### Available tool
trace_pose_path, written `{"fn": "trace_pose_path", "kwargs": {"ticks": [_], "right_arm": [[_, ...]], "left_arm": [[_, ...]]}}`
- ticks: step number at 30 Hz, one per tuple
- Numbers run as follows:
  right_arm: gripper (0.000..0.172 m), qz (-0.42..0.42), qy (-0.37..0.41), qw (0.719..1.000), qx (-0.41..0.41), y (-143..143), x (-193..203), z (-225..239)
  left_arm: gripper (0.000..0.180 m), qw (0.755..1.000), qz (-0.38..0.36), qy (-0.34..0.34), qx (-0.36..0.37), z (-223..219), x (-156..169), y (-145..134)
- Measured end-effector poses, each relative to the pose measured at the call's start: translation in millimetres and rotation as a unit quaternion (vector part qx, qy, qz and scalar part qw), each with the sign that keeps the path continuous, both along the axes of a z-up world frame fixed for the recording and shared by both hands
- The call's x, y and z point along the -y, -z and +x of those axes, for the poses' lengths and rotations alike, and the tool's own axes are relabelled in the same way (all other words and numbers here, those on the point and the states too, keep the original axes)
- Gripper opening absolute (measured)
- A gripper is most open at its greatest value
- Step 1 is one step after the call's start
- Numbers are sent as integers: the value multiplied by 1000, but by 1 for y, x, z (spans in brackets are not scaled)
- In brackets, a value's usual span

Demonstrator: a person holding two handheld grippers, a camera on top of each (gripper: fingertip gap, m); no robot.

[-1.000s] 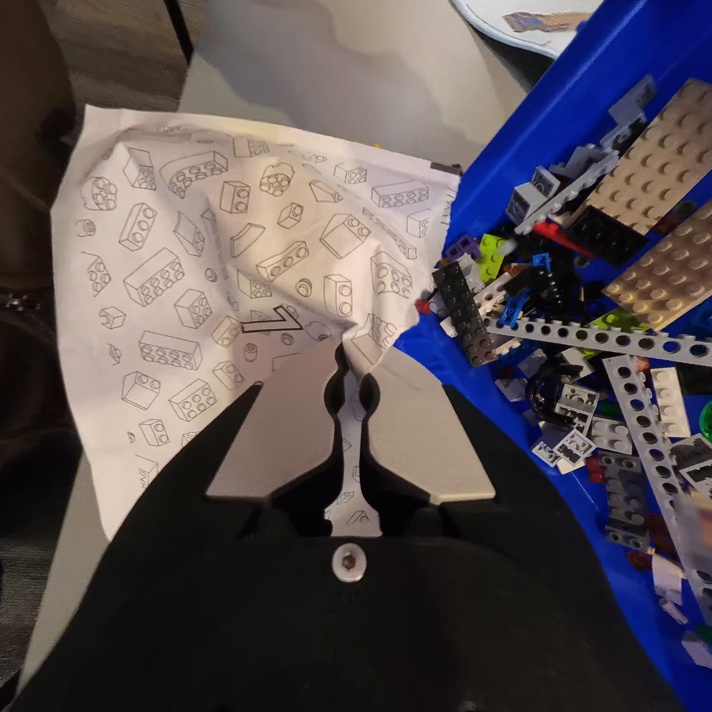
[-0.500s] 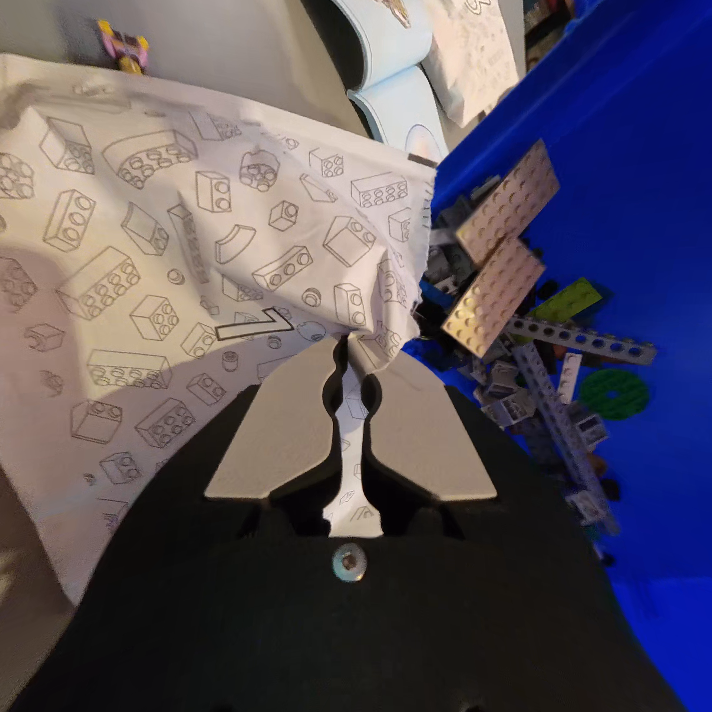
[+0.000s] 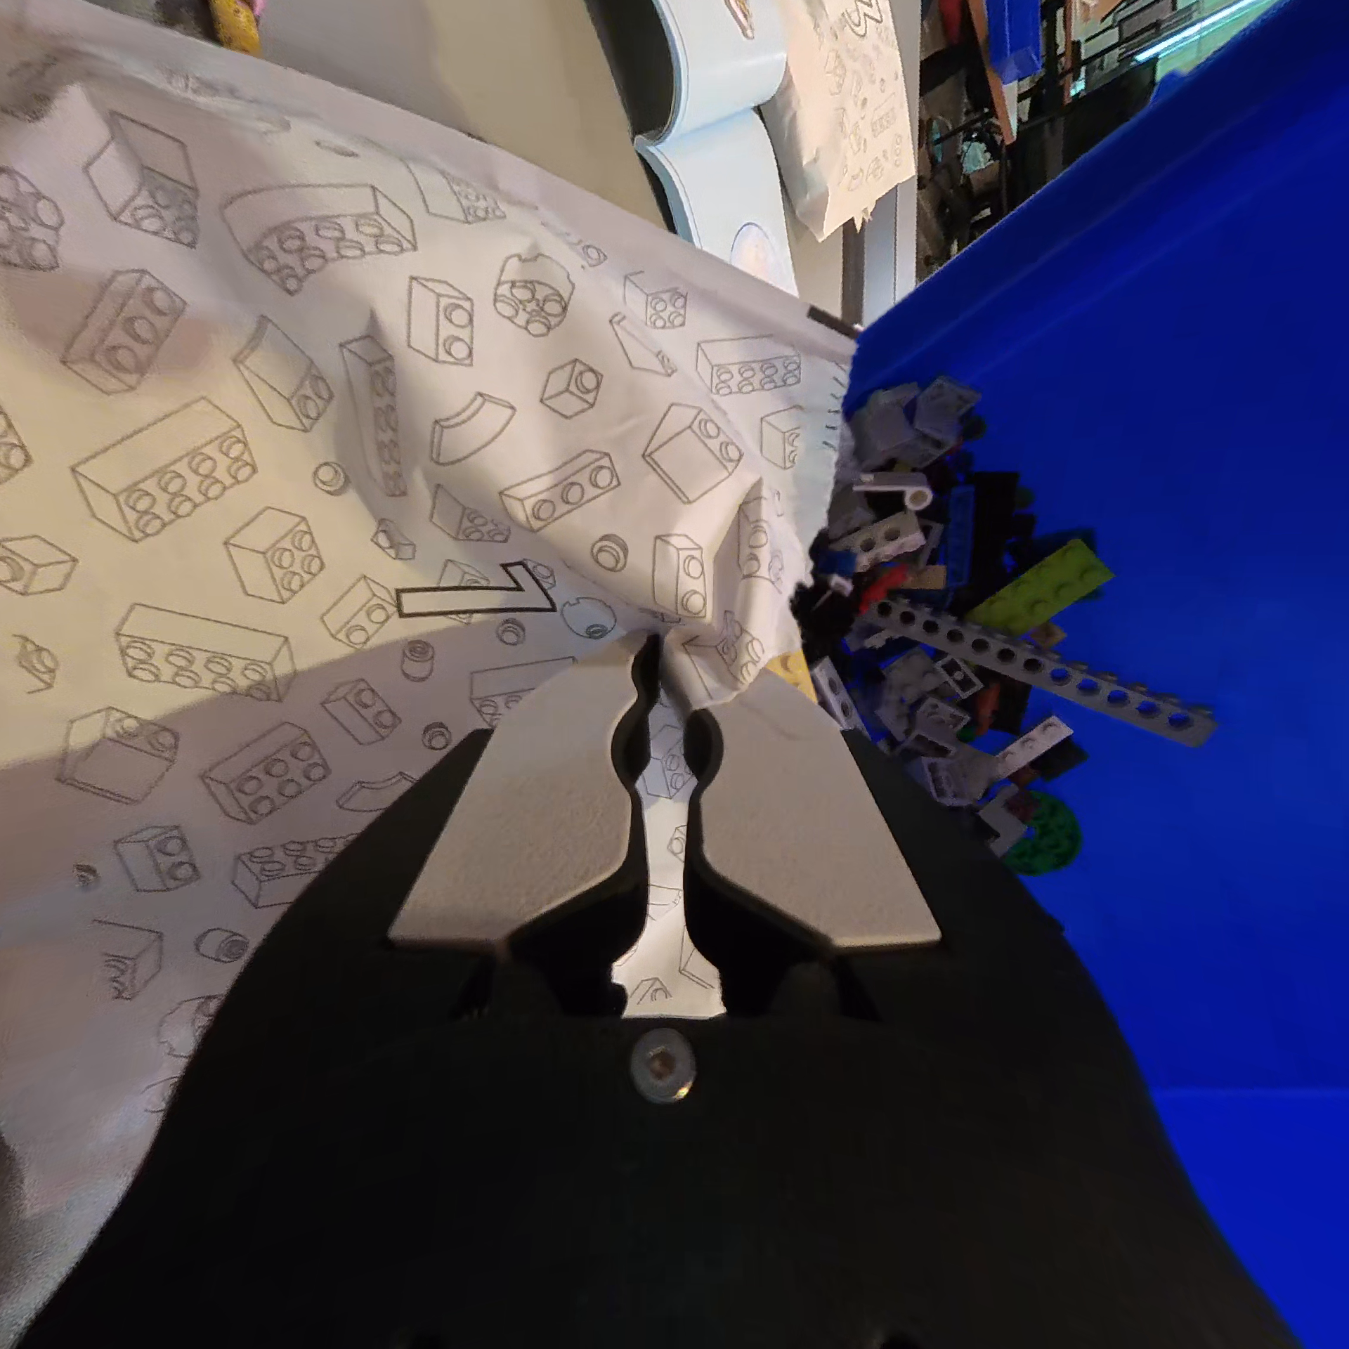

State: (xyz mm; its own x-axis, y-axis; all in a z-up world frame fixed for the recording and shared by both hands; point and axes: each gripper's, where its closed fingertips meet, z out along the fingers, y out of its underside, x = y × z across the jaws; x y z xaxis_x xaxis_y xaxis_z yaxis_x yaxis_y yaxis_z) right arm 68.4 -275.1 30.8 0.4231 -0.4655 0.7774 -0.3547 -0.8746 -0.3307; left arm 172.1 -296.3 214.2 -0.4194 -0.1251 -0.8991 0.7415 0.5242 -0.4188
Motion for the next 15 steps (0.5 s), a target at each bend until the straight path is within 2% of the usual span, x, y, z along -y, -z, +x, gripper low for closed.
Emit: {"fn": "trace_pose_path", "kwargs": {"ticks": [5, 15], "right_arm": [[3, -29, 7, 999, 24, -9, 4, -2], [2, -76, 31, 995, 53, -18, 10, -1]], "left_arm": [[4, 999, -31, -12, 1, 1, -7, -10], [4, 998, -52, 1, 23, -11, 5, -23]]}}
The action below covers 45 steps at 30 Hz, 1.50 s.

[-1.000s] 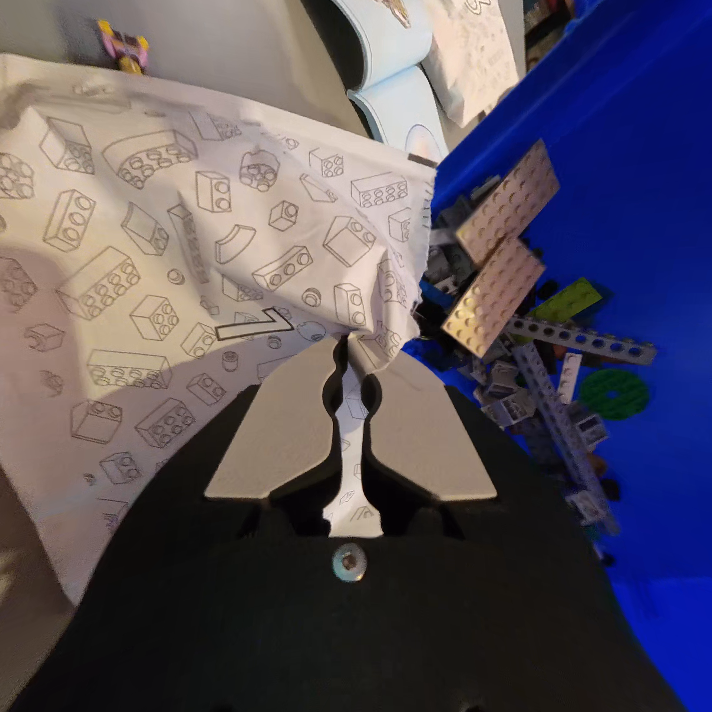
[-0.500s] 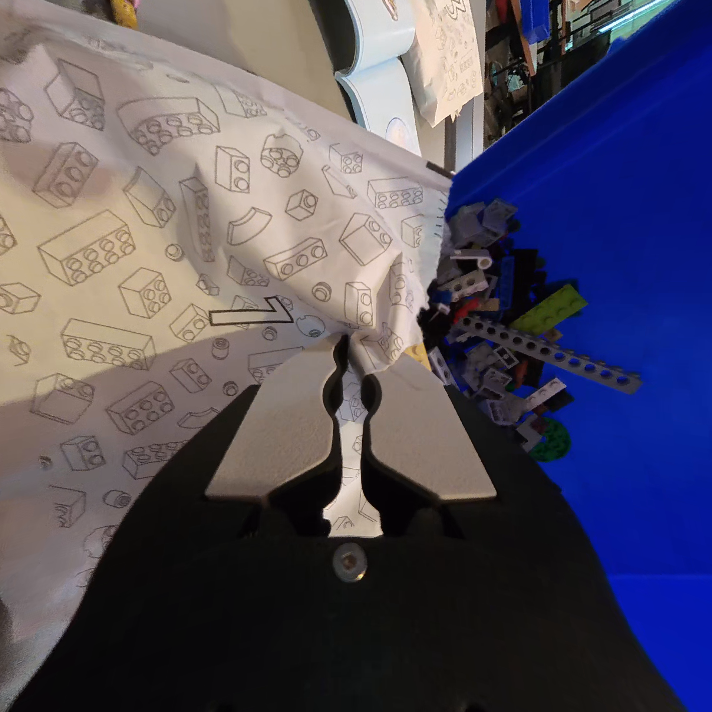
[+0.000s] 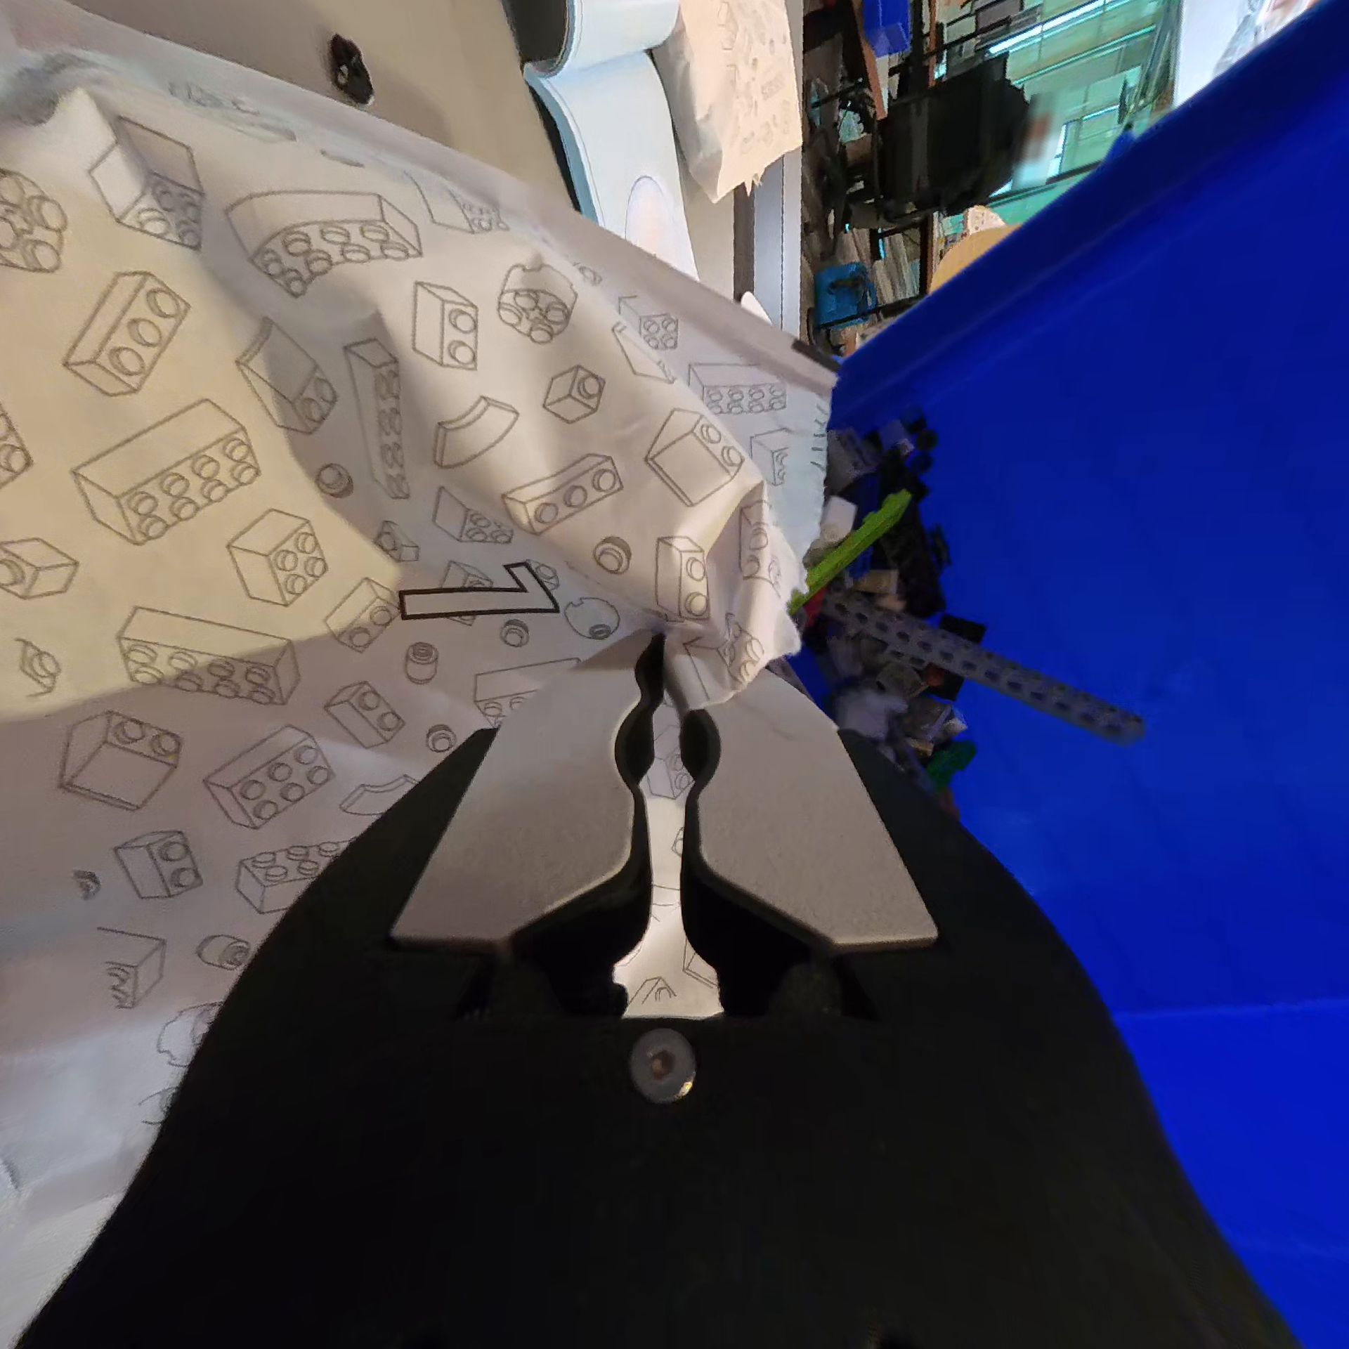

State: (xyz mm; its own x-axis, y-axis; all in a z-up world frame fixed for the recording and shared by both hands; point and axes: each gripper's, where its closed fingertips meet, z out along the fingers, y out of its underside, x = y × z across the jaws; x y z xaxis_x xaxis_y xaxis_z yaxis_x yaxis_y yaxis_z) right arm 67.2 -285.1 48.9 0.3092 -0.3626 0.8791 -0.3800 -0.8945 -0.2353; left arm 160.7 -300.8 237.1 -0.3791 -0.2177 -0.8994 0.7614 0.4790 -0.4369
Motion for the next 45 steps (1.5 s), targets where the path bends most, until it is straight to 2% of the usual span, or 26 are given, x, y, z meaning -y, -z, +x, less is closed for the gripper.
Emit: {"fn": "trace_pose_path", "kwargs": {"ticks": [15, 37, 45], "right_arm": [[1, -20, 10, 999, 25, -4, 8, -6], [1, -13, 18, 1000, 22, -5, 16, -18], [1, -7, 21, 1000, 7, -3, 19, -21]], "left_arm": [[4, 1000, -16, 0, 2, -8, 1, -6], [4, 999, -24, 1, -26, 3, 2, -4], [4, 998, -21, -13, -65, 17, 1, 6]]}}
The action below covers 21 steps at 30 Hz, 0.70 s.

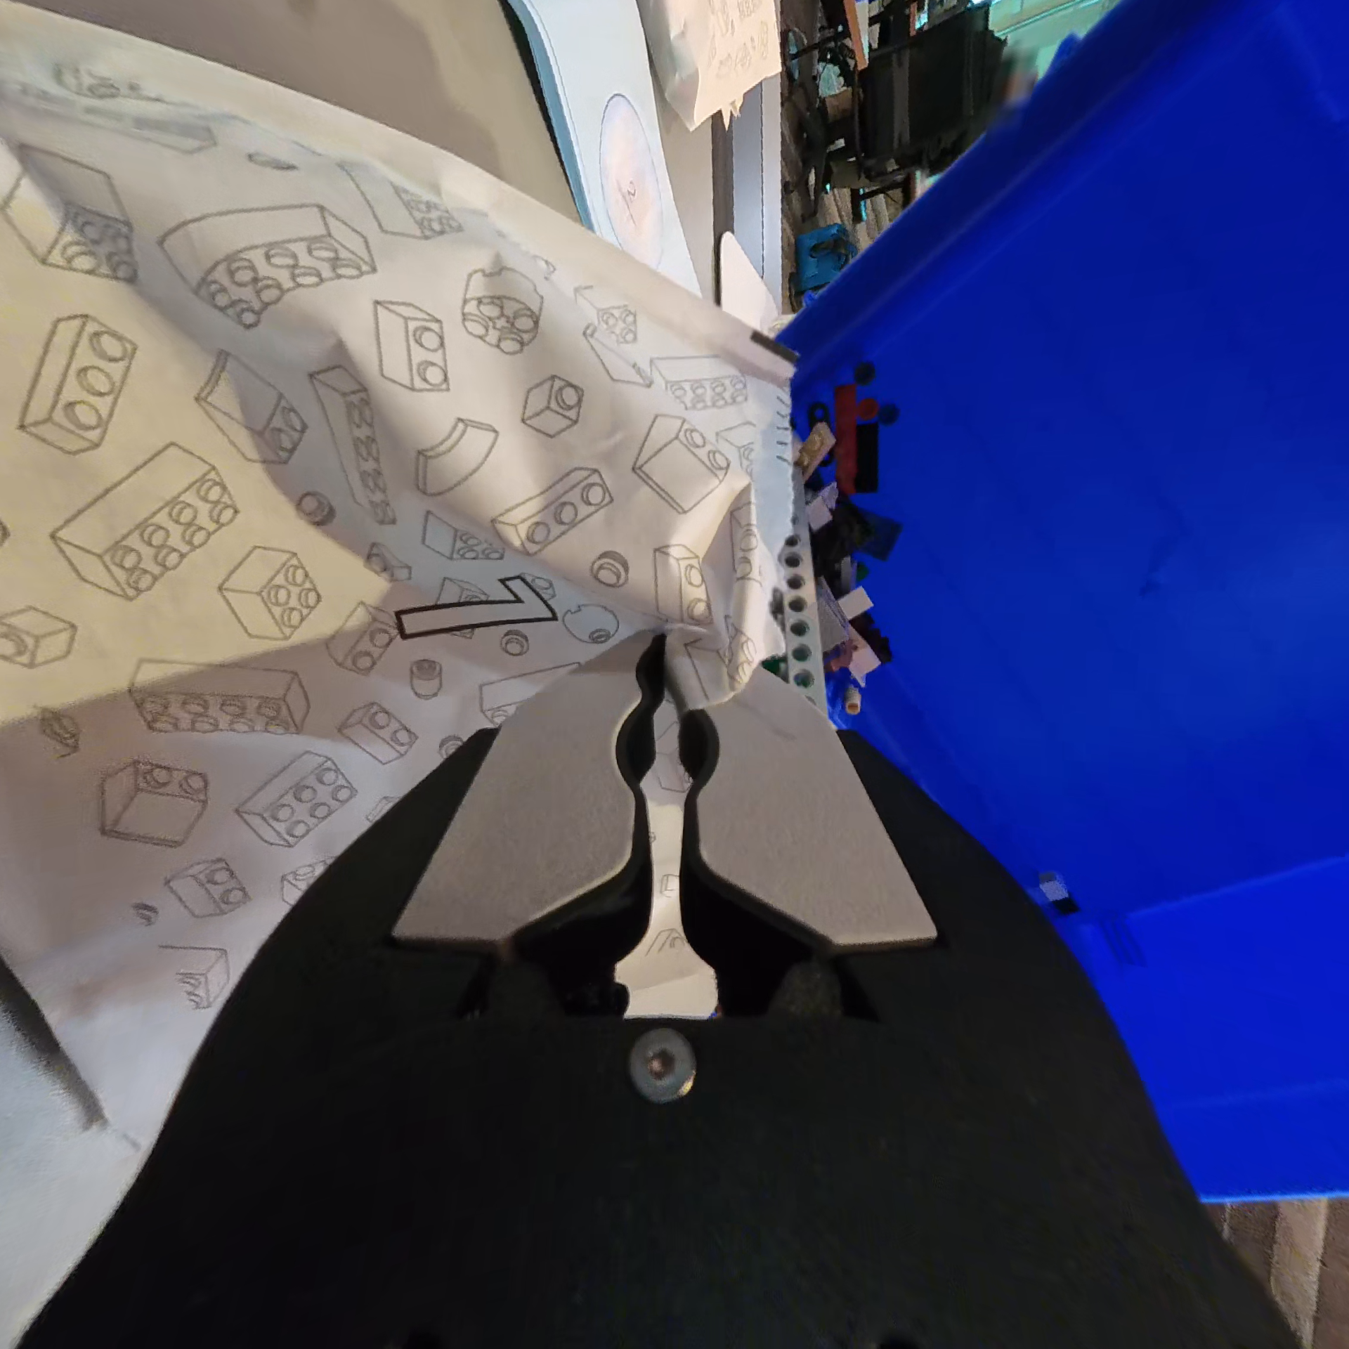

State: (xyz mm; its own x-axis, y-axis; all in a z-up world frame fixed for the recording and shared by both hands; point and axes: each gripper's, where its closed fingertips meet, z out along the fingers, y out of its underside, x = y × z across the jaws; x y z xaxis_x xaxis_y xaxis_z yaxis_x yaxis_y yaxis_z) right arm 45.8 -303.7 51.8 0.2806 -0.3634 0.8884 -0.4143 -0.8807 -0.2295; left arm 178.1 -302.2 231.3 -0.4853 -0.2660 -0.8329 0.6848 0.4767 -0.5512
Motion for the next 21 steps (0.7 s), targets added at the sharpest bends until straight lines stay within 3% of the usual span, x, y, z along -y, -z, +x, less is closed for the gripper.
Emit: {"fn": "trace_pose_path", "kwargs": {"ticks": [12, 21], "right_arm": [[1, -11, 9, 1000, -5, 1, 2, -1], [1, -17, 12, 1000, -3, 3, 3, 0]], "left_arm": [[4, 998, -18, 0, -67, 10, 1, 7], [4, 998, -35, 6, -44, -5, -3, 3]]}}
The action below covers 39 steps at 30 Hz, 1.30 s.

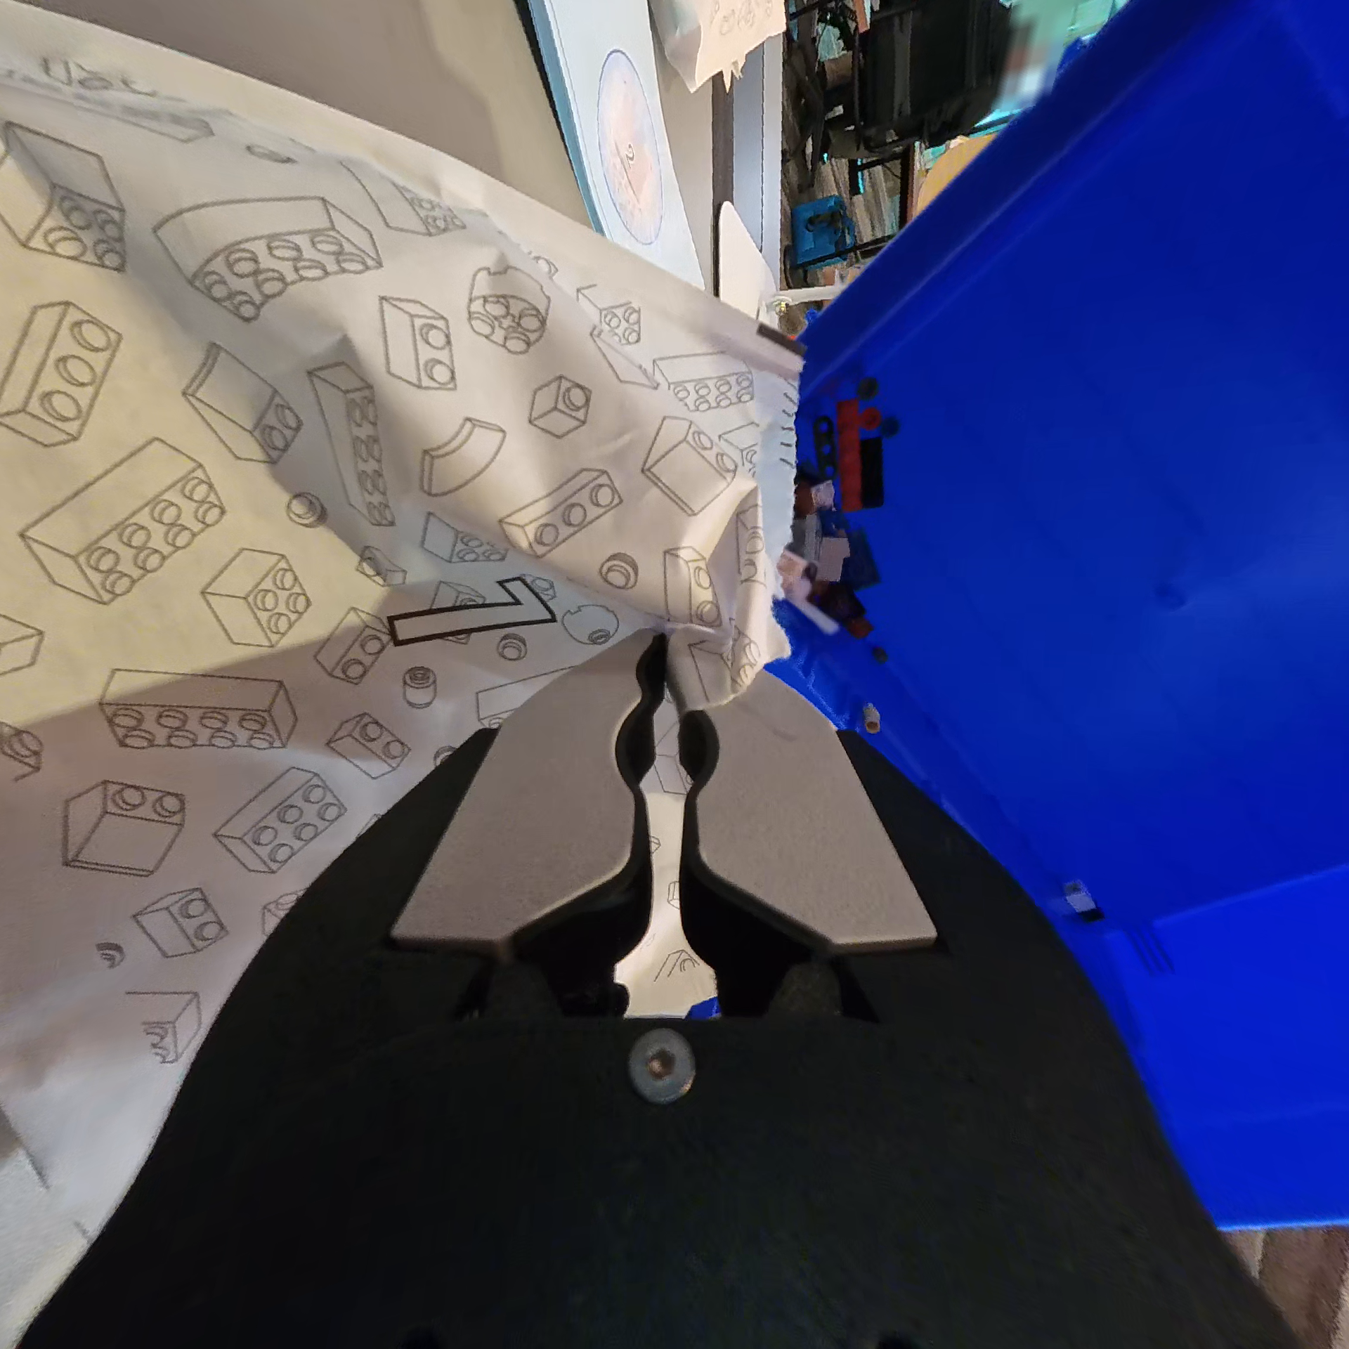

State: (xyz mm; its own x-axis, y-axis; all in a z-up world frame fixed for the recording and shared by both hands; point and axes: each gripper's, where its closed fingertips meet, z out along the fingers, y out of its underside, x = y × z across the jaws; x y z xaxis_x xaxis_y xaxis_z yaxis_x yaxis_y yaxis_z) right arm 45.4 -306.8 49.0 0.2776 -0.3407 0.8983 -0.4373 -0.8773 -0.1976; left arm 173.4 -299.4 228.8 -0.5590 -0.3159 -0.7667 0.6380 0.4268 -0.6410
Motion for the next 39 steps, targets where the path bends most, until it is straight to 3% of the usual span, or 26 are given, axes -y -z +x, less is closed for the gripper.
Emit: {"fn": "trace_pose_path", "kwargs": {"ticks": [7, 15, 28, 39], "right_arm": [[1, 3, -2, 1000, -1, 0, -2, -1], [1, 9, -5, 1000, -5, 2, -3, -1], [0, 11, 6, 1000, 14, -1, 4, 0], [0, -8, 23, 999, 41, -10, 12, 3]], "left_arm": [[5, 996, -30, 3, -84, 11, -10, 17], [5, 996, -34, 10, -84, 12, -16, 20], [5, 995, -70, 21, -66, 5, -24, 2], [5, 995, -100, 21, 12, -15, -18, -16]]}}
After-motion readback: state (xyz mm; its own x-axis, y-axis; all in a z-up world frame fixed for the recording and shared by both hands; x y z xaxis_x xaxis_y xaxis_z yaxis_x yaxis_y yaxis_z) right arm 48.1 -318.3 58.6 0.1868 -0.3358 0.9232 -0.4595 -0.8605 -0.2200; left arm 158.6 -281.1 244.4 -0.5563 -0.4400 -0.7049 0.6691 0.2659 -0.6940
